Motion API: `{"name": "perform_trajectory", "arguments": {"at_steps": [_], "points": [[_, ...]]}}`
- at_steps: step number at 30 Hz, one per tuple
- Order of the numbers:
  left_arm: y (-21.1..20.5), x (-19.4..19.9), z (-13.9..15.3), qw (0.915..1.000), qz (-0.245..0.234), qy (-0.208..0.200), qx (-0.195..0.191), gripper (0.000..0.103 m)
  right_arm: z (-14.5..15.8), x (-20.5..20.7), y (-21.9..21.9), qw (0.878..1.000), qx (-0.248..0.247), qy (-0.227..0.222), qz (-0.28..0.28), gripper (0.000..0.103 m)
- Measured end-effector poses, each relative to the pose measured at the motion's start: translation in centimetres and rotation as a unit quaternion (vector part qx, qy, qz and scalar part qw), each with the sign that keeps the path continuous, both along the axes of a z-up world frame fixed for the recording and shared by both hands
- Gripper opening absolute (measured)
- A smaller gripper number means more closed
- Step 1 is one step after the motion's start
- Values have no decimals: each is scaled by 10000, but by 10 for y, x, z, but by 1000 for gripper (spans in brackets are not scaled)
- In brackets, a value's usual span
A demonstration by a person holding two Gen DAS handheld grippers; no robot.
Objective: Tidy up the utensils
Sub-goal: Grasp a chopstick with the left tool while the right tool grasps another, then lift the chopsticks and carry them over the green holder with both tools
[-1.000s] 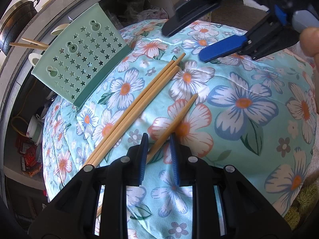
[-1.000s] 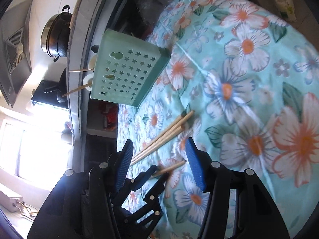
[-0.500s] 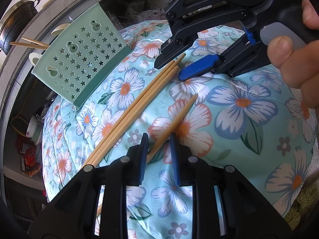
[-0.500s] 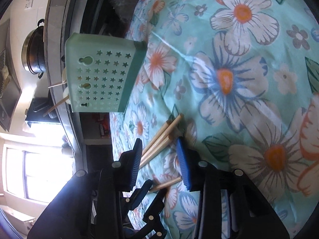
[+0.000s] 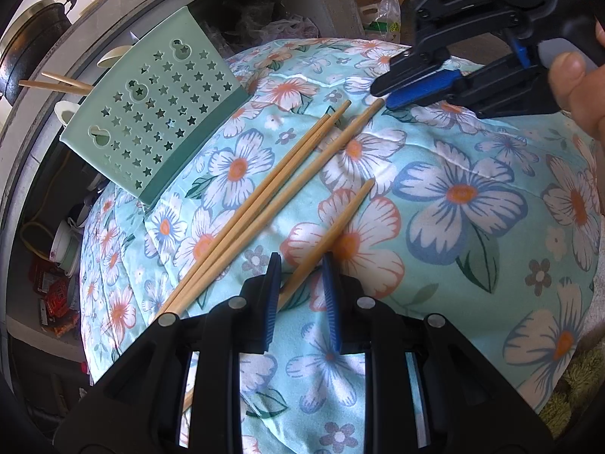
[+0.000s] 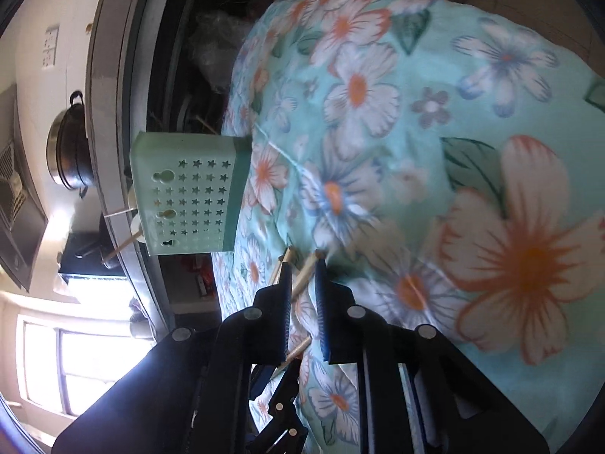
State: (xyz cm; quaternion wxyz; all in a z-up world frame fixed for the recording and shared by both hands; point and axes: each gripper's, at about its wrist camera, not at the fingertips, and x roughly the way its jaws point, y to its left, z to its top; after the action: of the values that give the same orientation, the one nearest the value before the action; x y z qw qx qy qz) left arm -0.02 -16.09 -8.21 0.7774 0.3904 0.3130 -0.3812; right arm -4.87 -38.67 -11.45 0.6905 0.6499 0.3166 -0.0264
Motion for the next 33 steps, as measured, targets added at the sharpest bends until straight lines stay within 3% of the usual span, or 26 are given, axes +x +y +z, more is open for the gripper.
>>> {"name": "perform_trajectory", "arguments": {"at_steps": [2,9,13,18,21,30,33], "points": [[0,0,0,10000,1,-3,6,19,-3,-1,1,10000,74,27,9,28],[-1,-1,0,10000,11,-9,10,19,-7,21,13,9999,67,109,26,30],[-2,-2,0,10000,13,-7,8,19,-11,30,15,9999,28,155,-68,13],[1,0,5,9999,-49,93,-105,22,-5,19,10,9997,-131,11,-218,11],[1,2,11,9993,-84,245,-274,29,-2,10,3,9994,-193,-45,-284,11],[-21,7,6,9994,-209,229,-133,29,-1,2,-2,9992,-233,-103,-321,11],[-24,8,2,9994,-252,235,-106,24,-1,4,0,9991,-237,-144,-326,11]]}}
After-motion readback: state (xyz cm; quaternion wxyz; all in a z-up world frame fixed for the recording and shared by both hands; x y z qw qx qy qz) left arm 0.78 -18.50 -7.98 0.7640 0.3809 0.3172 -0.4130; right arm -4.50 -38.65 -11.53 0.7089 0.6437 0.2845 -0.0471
